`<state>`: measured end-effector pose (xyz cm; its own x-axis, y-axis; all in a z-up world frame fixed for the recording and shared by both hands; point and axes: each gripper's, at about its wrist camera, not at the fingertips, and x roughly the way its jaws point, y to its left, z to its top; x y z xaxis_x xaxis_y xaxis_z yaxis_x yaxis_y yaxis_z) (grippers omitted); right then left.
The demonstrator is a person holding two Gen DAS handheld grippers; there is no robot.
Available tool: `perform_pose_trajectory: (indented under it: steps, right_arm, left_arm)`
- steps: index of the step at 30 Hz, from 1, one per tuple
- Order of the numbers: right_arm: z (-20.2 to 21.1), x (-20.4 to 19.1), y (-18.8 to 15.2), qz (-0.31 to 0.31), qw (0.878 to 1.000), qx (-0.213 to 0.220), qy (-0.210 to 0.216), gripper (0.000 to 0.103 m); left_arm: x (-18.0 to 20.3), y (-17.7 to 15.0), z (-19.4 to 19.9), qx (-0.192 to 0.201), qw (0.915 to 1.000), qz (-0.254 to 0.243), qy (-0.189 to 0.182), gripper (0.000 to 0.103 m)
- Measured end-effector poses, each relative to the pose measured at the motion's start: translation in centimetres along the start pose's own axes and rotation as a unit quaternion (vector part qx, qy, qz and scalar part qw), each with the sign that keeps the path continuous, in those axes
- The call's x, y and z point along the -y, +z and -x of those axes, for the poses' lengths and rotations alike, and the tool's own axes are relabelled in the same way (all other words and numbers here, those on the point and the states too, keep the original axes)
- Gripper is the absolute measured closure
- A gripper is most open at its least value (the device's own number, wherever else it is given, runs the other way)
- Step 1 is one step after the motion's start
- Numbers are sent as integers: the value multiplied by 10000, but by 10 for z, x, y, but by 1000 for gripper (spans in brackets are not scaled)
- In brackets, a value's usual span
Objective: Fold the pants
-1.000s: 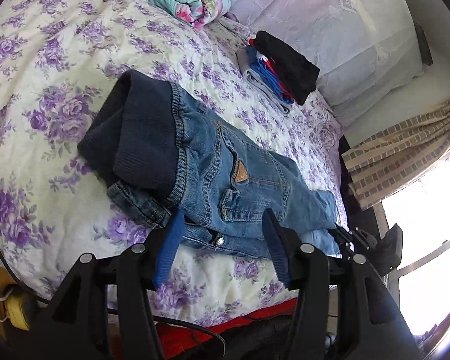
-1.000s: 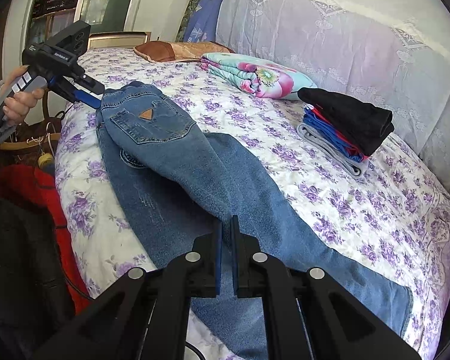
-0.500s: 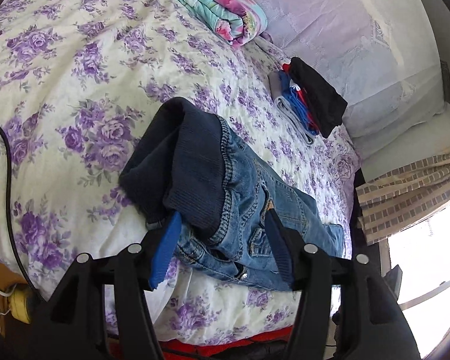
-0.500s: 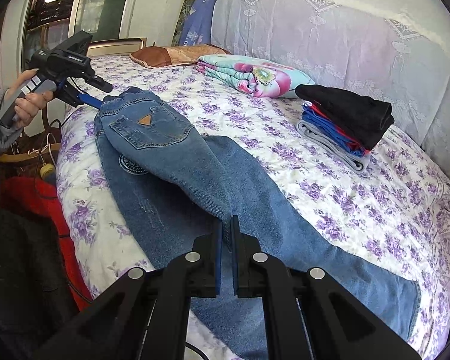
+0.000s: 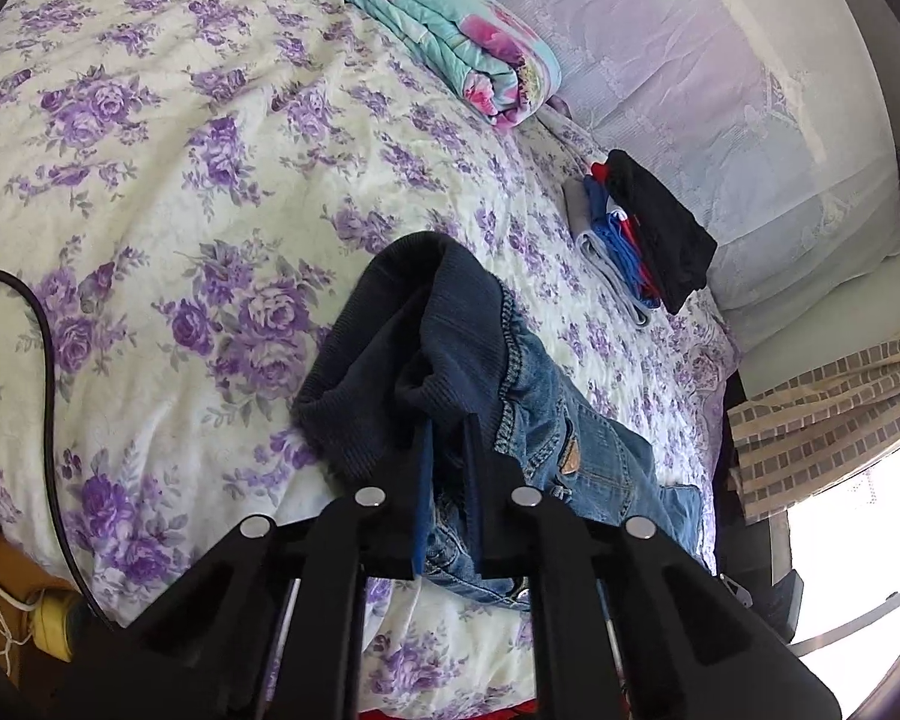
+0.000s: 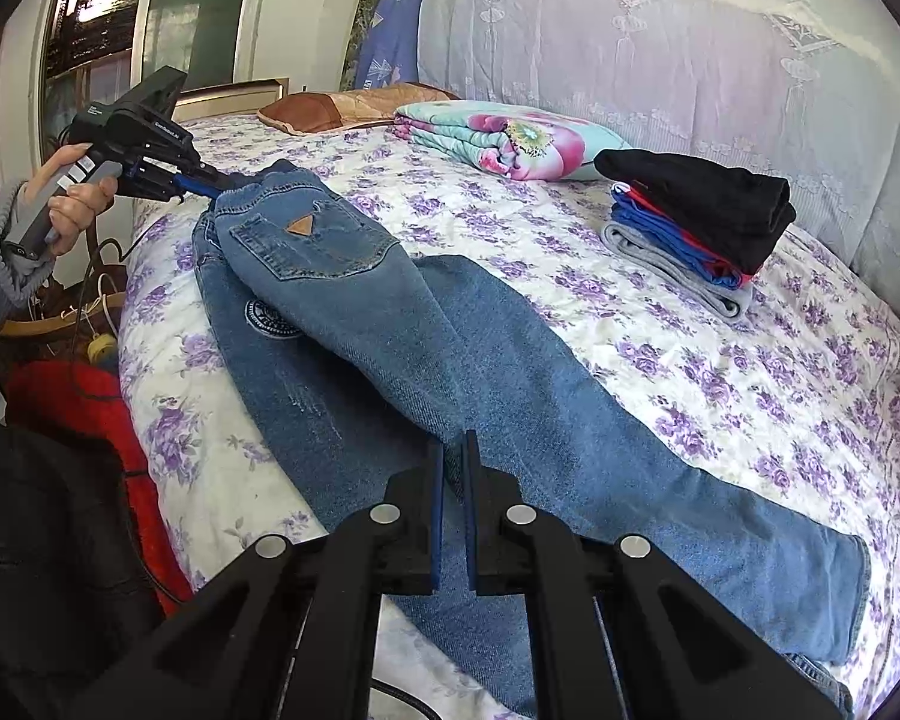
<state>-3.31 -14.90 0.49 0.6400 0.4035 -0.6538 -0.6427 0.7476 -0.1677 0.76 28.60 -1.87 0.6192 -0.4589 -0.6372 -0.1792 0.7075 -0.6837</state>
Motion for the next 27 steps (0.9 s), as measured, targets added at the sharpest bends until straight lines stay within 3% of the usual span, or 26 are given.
perform_pose_trajectory:
  steps: [4, 6, 8, 11, 12, 13, 14, 15, 18, 20, 23, 27]
  right_arm:
    - [6, -5, 2, -49, 10000, -5, -1, 97]
    - [5, -13, -3, -17, 9999, -91, 93, 97]
    - [-2, -19, -14, -51, 9995, -278, 140, 96]
    - [-10, -22, -25, -194, 9986, -430, 232, 89]
    - [-11, -23, -27, -216, 9985, -424, 265, 76]
    - [-10, -25, -27, -239, 9984, -344, 390, 49]
    - [-7, -27, -28, -286, 9982, -232, 474, 42]
    - [-6, -30, -28, -271, 9984, -161, 475, 42]
    - [-2, -34, -28, -298, 9986, -5, 431, 42]
    - [5, -26, -26, -550, 9975, 163, 403, 41]
    - [26, -13, -29, -965, 9936, 566, 180, 22]
    - [55, 21, -49, -1909, 9767, 920, -335, 18]
  left_arm:
    - [5, 3, 17, 210, 9997, -151, -22, 101]
    - [-1, 1, 16, 157, 9996, -152, 196, 101]
    - [-10, -3, 14, 223, 9976, -114, 646, 101]
    - [-14, -9, 18, 214, 9982, -67, 548, 101]
    - [-11, -10, 21, 261, 9984, -126, 487, 101]
    - [-5, -11, 26, 358, 9981, -248, 443, 100]
    - [6, -12, 32, 488, 9970, -451, 402, 97]
    - [18, -15, 37, 573, 9955, -680, 337, 88]
    - [53, -24, 32, 474, 9902, -1308, 137, 42]
    - [67, -30, 13, 369, 9867, -1560, 272, 40]
    - [61, -30, -36, -175, 9796, -1760, 952, 39]
    - [59, -37, -44, 26, 9752, -1889, 1153, 42]
